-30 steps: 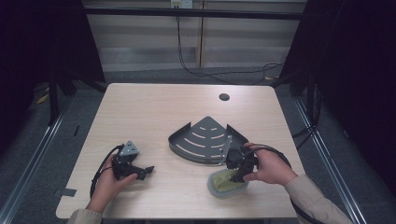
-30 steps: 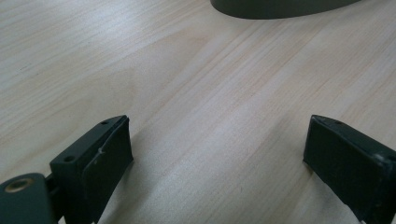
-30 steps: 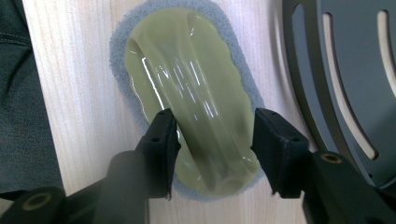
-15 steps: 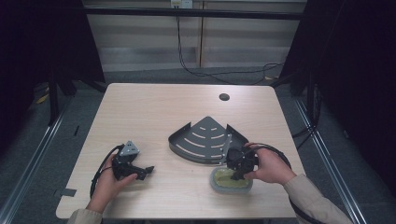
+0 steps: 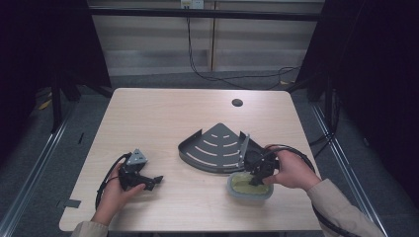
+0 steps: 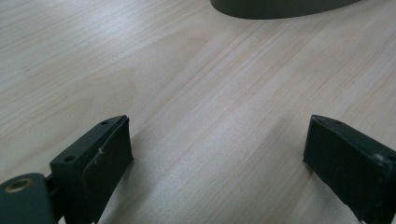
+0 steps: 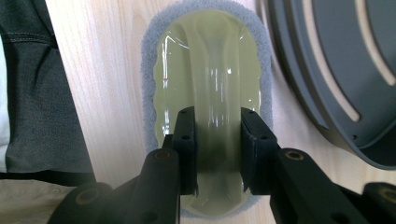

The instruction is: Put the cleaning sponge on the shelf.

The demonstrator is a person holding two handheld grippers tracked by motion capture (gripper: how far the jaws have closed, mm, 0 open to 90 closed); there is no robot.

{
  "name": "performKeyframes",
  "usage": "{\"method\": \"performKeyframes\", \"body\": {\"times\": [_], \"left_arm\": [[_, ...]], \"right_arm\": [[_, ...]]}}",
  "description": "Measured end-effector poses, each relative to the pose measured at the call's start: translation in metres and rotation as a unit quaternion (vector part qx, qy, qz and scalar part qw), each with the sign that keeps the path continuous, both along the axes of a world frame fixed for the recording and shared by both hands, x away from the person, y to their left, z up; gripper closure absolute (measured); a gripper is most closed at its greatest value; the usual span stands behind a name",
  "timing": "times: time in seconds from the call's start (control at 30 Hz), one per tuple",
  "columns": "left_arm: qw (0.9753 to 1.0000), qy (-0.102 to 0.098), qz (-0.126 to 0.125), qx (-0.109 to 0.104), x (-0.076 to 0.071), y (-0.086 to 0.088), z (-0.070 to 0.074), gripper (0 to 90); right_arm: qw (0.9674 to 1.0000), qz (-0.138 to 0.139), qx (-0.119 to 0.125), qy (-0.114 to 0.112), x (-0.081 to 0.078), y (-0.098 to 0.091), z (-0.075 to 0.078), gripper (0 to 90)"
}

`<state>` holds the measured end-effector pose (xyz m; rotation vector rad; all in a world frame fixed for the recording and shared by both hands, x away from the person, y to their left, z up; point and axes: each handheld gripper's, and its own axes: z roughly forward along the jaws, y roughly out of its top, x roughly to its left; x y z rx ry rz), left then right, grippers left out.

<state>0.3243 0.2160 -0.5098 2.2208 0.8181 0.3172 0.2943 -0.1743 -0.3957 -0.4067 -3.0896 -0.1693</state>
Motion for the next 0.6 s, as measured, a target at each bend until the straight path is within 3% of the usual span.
{"method": "performKeyframes", "body": {"times": [0.6], "left_arm": [[1.0000,-0.001,0.001,-0.001,0.000,0.000,0.000,7.2]], "right_arm": [[0.9997,-0.022,-0.001,-0.008,0.018,-0.005,0.031,70.5]]}}
